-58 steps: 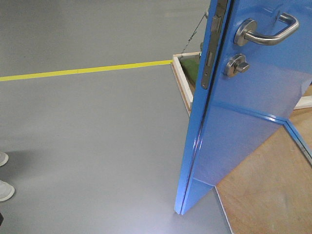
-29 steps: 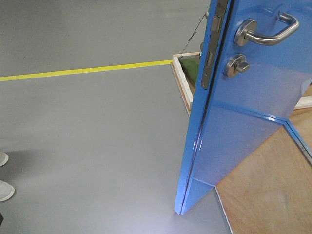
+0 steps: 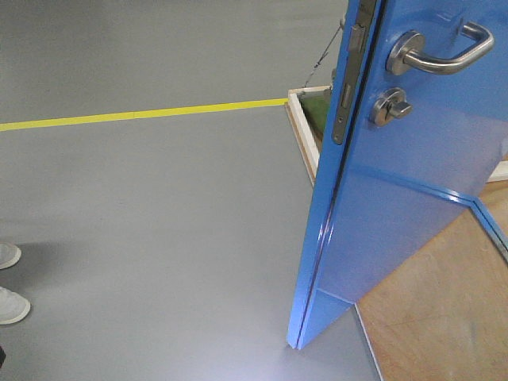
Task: Move to blue door and open it
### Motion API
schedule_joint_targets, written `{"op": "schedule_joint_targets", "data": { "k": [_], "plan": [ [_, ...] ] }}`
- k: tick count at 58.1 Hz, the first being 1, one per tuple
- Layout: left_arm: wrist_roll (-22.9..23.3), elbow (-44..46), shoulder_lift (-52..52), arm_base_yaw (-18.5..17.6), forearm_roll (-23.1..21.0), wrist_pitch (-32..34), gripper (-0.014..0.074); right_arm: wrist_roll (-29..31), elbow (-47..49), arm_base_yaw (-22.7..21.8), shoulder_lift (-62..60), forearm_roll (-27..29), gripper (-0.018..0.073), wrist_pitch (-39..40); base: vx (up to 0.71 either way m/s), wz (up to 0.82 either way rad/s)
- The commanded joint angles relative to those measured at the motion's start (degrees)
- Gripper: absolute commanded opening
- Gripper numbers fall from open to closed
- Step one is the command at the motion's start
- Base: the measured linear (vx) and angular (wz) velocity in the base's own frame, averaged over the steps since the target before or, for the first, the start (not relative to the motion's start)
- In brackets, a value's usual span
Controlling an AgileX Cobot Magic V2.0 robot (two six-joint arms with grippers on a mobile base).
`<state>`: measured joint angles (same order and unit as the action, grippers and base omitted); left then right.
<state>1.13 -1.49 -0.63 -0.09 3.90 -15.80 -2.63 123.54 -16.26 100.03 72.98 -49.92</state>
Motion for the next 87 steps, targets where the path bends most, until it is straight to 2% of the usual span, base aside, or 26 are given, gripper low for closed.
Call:
{"op": "schedule_joint_targets", "data": {
  "k": [1, 87],
  "plan": [
    [0.4, 1.5, -0.7, -0.4, -0.1, 4.8, 0.0073, 0.3, 1.4, 0.7, -1.9, 3.9, 0.0012, 2.9, 0.02, 0.12],
    [0.4, 1.5, -0.7, -0.4, -0.1, 4.8, 0.0073, 0.3, 1.4, 0.7, -1.9, 3.9, 0.0012, 2.9, 0.04, 0.08]
  ]
}}
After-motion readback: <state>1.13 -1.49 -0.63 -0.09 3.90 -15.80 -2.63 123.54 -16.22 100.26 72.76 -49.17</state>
